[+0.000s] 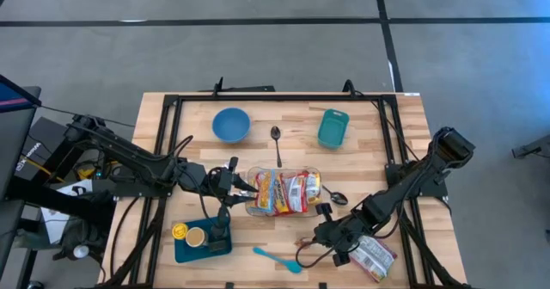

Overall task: Pick & Place Food Item
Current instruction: Put the orange spice bag into the dark blue bin

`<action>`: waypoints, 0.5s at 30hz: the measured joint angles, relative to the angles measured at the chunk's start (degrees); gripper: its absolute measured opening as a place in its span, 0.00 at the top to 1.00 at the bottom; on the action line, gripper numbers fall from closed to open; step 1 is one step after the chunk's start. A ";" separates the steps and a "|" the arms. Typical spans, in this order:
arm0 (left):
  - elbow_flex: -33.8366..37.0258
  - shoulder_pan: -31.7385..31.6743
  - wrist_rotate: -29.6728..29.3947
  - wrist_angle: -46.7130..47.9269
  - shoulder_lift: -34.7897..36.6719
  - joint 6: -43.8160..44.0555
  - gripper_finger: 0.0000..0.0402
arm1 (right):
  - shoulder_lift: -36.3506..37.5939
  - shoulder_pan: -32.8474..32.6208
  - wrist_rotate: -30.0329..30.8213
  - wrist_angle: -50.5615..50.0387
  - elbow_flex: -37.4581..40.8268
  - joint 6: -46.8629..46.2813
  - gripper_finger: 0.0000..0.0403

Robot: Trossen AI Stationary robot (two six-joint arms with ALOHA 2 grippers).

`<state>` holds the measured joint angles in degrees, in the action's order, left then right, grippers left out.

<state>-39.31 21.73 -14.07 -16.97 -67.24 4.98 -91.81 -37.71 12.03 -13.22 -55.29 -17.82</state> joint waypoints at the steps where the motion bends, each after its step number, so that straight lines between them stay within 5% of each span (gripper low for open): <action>1: 0.00 -0.01 0.00 0.00 0.00 0.00 0.77 | 0.00 0.00 0.00 0.00 0.00 0.00 1.00; 15: 0.00 0.00 -0.02 -0.02 0.00 0.00 0.77 | 0.83 1.06 6.02 -4.52 -7.32 6.64 1.00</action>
<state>-39.31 21.73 -14.09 -16.99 -67.24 4.97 -90.98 -36.65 18.05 -17.74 -62.61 -11.18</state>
